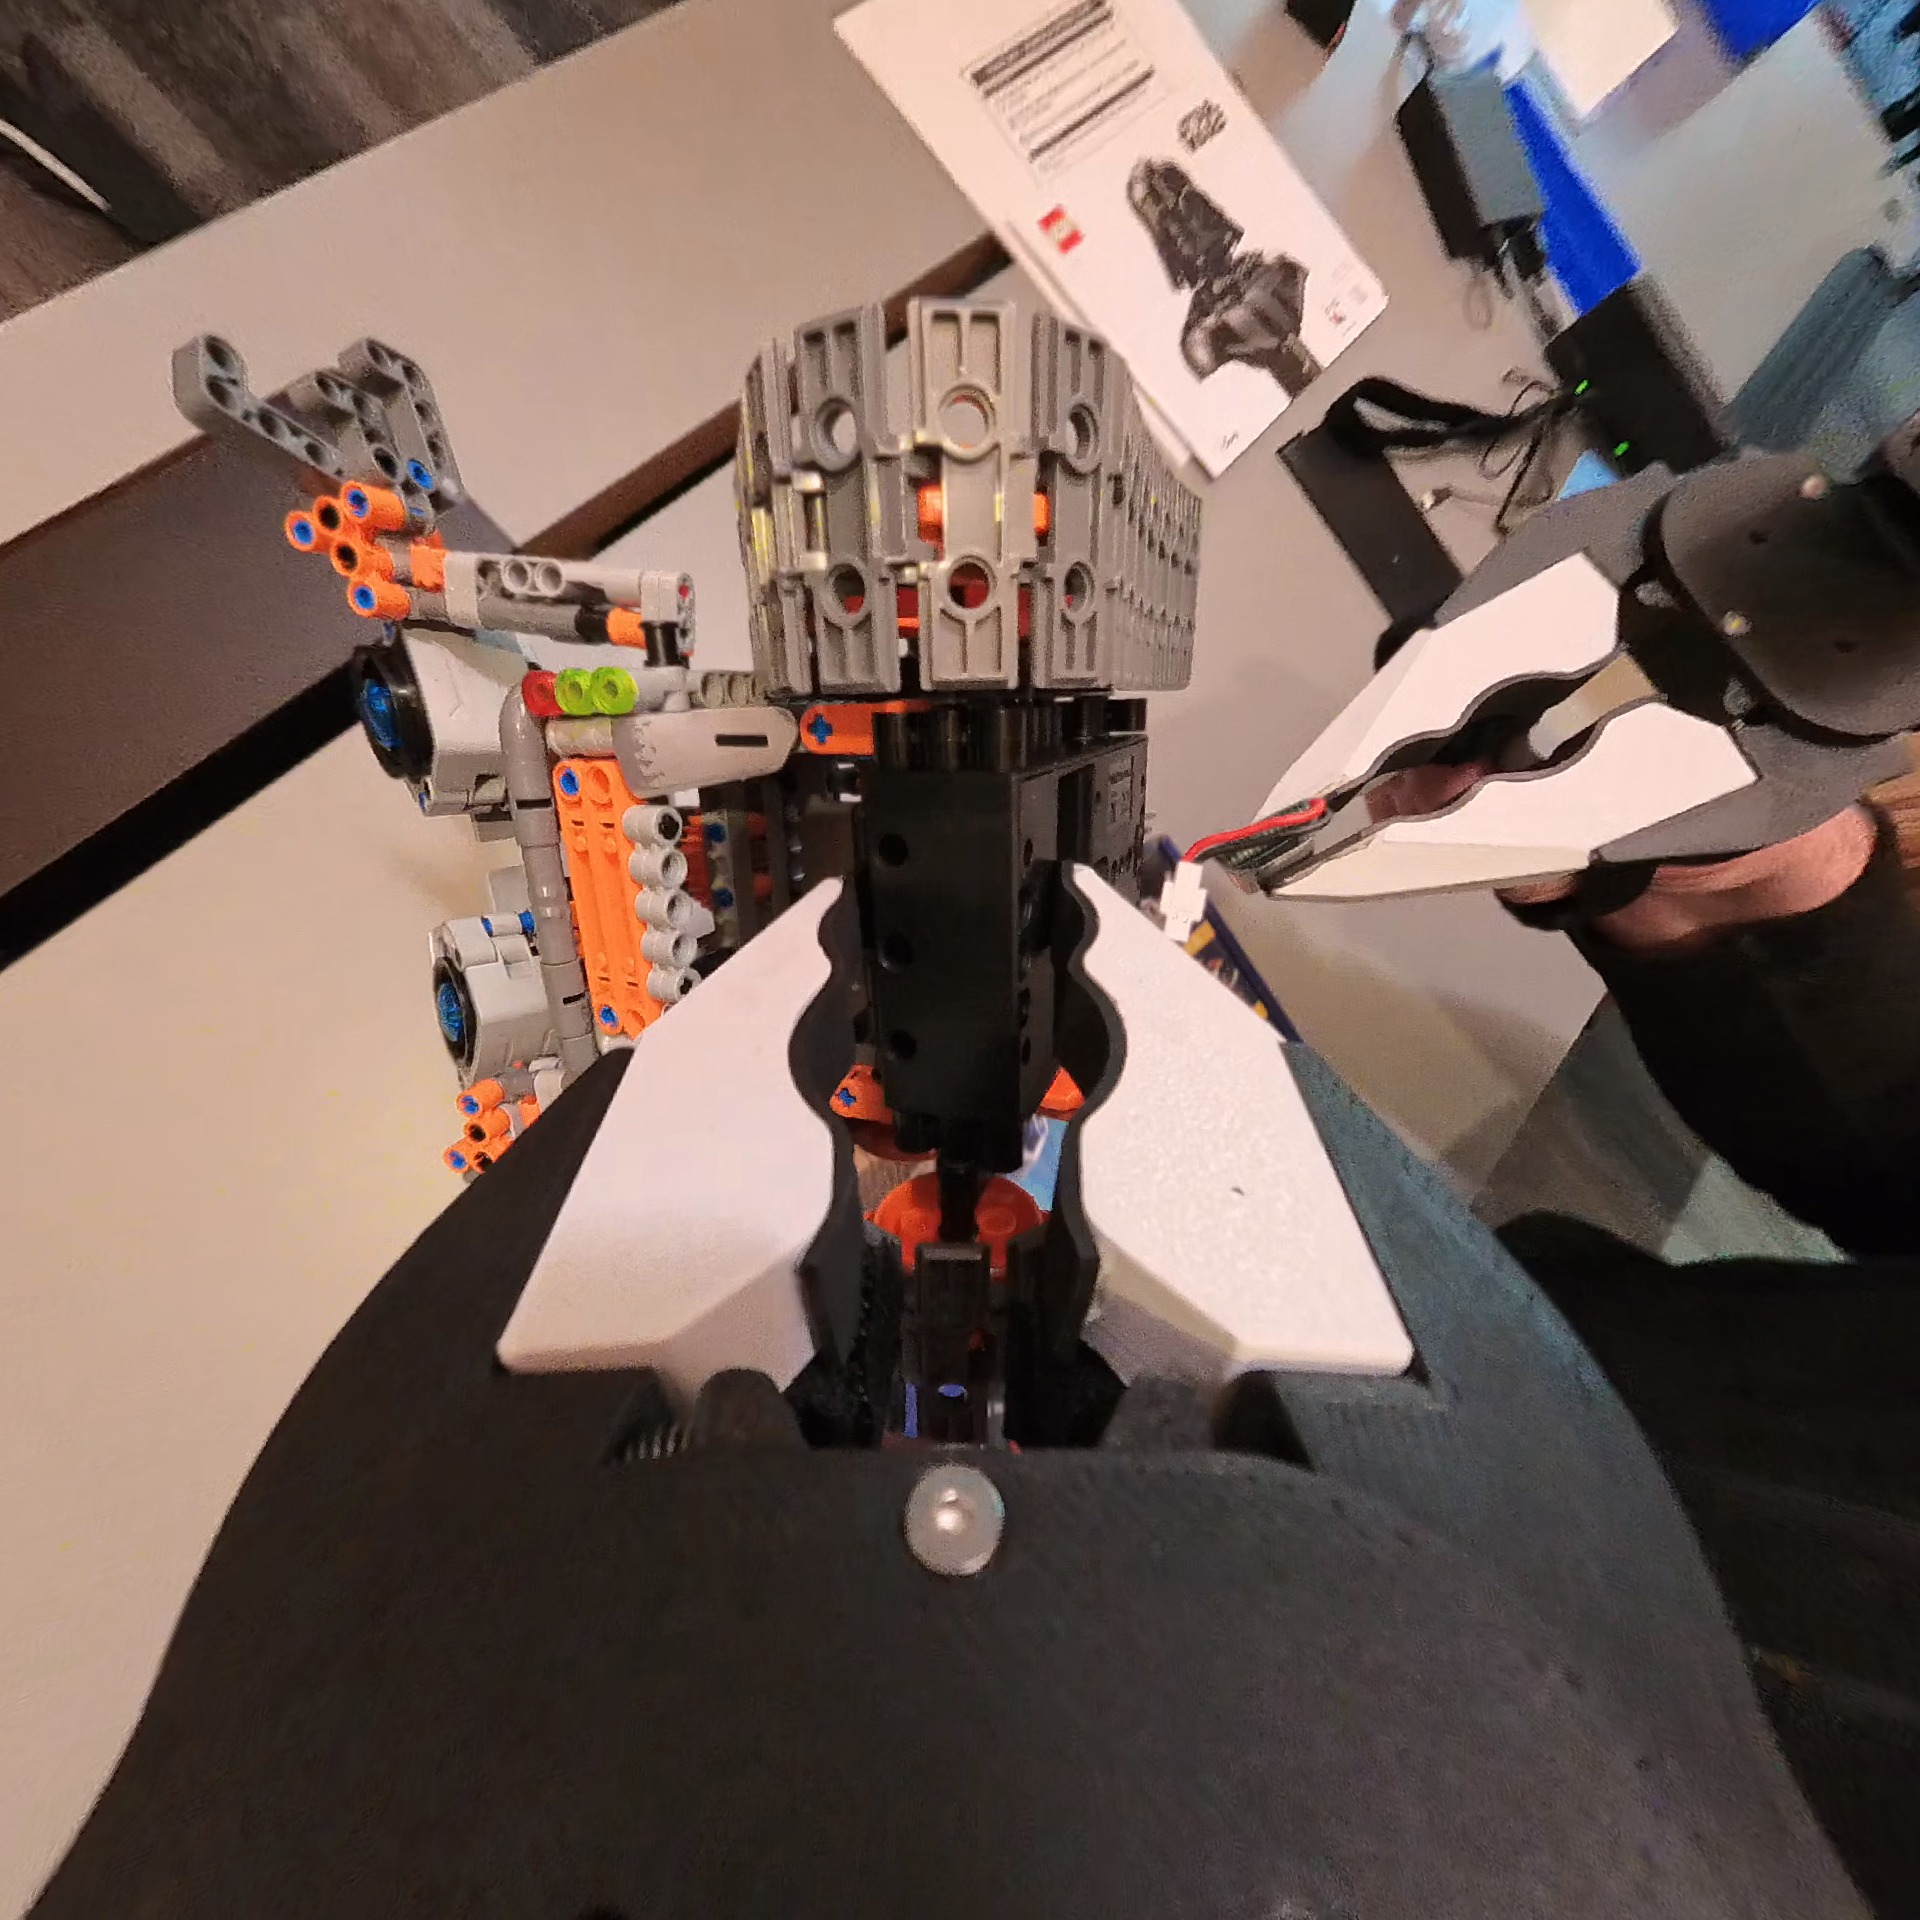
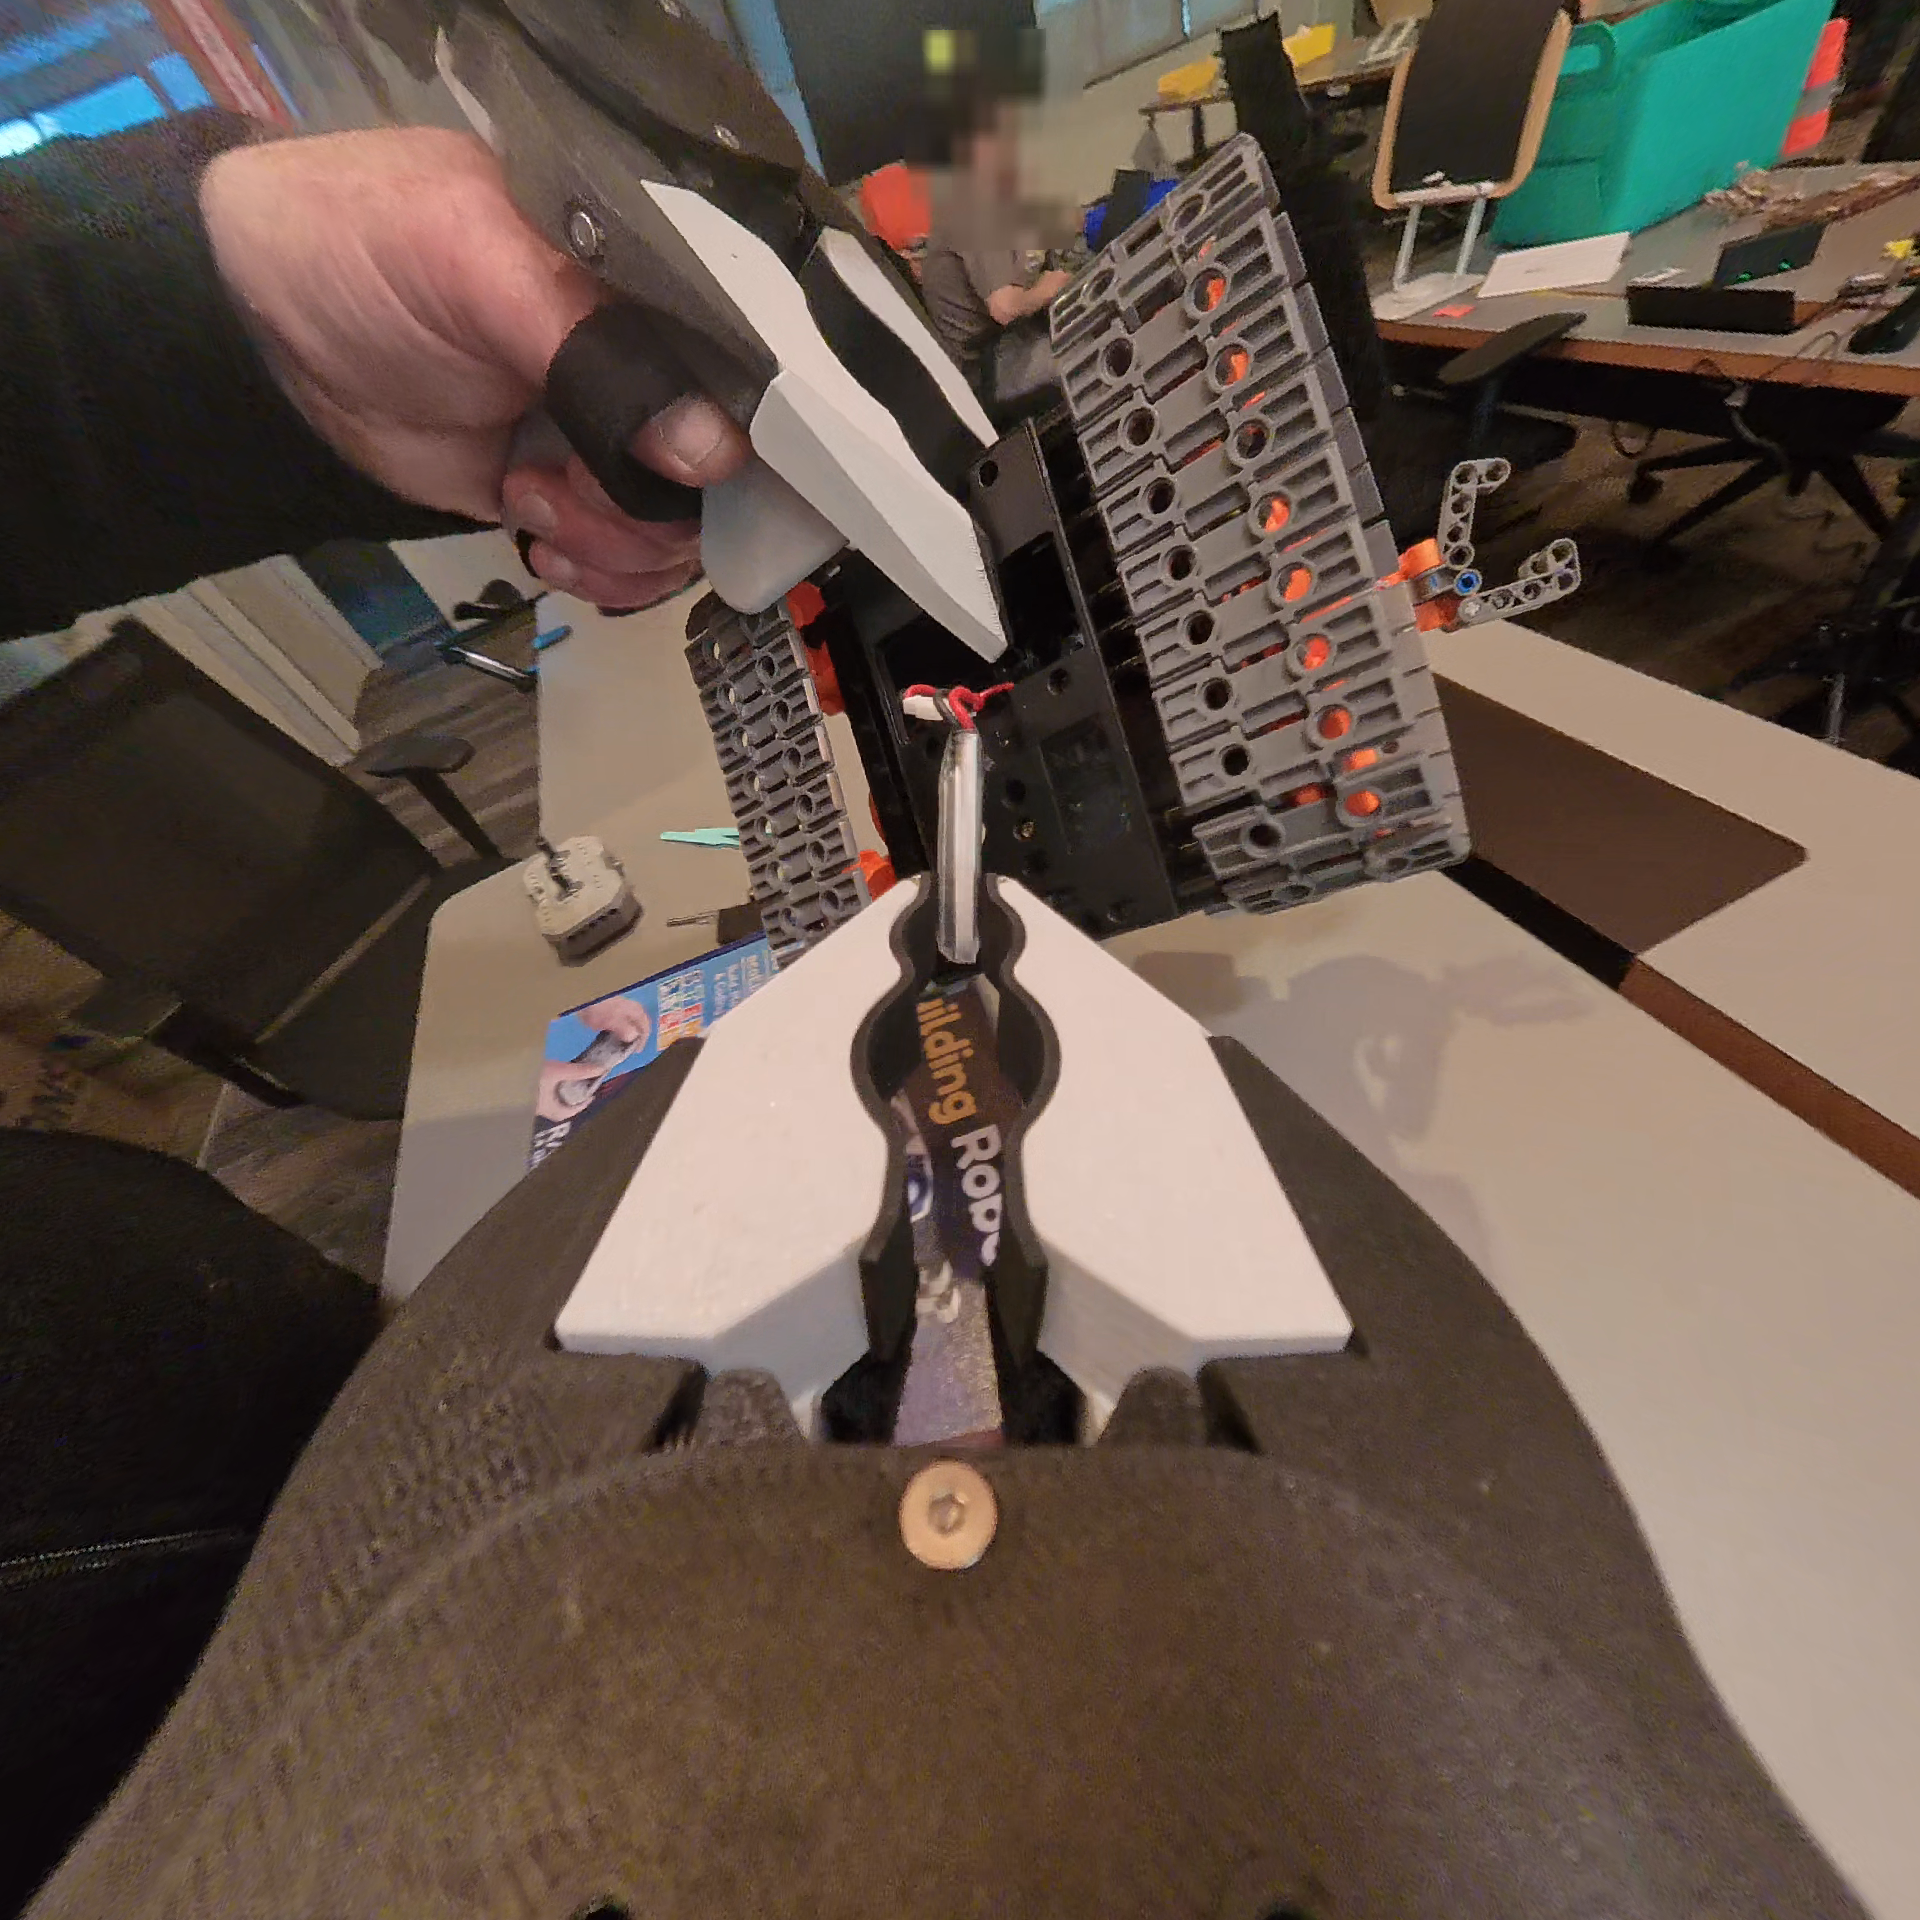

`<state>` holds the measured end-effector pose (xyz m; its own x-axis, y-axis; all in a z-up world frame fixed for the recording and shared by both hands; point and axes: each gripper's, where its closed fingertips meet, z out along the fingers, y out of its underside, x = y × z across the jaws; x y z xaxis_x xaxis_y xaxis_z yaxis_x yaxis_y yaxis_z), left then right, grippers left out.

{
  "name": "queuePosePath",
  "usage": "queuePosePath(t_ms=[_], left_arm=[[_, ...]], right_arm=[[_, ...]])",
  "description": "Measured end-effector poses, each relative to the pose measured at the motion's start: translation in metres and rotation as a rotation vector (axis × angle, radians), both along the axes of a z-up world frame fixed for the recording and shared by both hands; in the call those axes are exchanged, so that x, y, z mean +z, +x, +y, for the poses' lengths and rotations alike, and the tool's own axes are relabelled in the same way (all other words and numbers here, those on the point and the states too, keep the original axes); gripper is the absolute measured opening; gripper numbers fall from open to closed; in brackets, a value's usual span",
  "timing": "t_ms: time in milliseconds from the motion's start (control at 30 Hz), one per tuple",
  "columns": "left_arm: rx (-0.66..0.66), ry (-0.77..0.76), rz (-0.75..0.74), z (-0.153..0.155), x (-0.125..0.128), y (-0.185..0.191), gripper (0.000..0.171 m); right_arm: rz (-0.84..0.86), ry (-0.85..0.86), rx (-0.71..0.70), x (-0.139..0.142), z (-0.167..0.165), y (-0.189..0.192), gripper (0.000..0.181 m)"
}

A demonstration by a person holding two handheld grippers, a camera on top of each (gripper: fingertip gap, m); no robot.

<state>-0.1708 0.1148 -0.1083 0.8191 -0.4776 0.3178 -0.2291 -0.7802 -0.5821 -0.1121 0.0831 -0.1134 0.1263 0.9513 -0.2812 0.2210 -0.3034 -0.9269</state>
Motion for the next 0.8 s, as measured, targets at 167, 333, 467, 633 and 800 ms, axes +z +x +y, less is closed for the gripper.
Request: queuePosePath(t_ms=[167, 333, 467, 633, 800], left_arm=[[0.05, -0.04, 0.123, -0.034, 0.007, -0.004, 0.034], [0.176, -0.095, 0.252, -0.072, -0.001, -0.038, 0.033], [0.307, -0.153, 0.281, -0.096, -0.017, -0.064, 0.033], [0.387, -0.231, 0.309, -0.122, -0.048, -0.077, 0.033], [0.412, -0.282, 0.337, -0.134, -0.073, -0.086, 0.033]], right_arm=[[0.05, -0.024, 0.077, -0.002, -0.026, 0.0, 0.005], [0.08, -0.051, 0.177, -0.009, -0.055, -0.022, 0.005], [0.06, -0.084, 0.263, -0.024, -0.079, -0.045, 0.005], [0.038, -0.116, 0.286, -0.045, -0.094, -0.06, 0.005], [0.02, -0.083, 0.269, -0.064, -0.108, -0.072, 0.005]])
